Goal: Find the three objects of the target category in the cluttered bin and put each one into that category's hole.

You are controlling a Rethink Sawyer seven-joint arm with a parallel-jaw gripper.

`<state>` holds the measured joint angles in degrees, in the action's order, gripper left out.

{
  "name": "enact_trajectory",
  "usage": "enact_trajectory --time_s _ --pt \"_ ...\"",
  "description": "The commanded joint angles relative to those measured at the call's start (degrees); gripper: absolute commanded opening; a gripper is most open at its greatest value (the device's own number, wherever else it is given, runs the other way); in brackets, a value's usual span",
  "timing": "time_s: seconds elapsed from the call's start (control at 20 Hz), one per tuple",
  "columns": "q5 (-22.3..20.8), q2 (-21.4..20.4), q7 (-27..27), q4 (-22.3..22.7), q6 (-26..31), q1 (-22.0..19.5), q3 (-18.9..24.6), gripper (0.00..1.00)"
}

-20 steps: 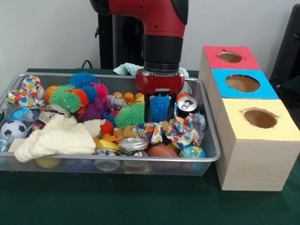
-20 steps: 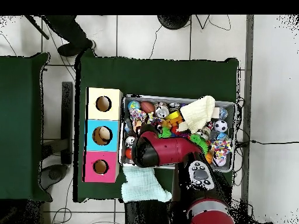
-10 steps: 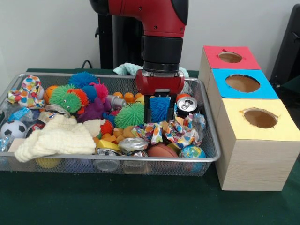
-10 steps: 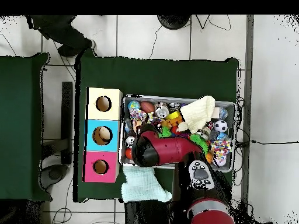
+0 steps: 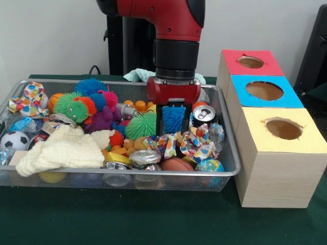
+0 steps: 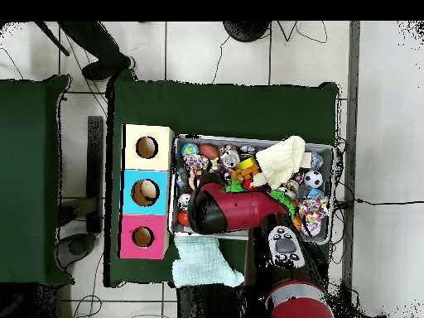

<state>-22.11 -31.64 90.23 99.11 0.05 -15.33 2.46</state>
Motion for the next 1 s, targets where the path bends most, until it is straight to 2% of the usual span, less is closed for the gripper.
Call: enact_trajectory --time_s 0.05,0.4,1.0 --pt "-2.31 1.15 2.34 -4.94 4.31 -0.43 2.7 1.0" --pt "-3.44 1.24 2.47 -5.36 2.27 0.0 1.96 1.0" --pt "-4.17 1.78 2.29 -6.36 3.68 0.78 1.16 1.0"
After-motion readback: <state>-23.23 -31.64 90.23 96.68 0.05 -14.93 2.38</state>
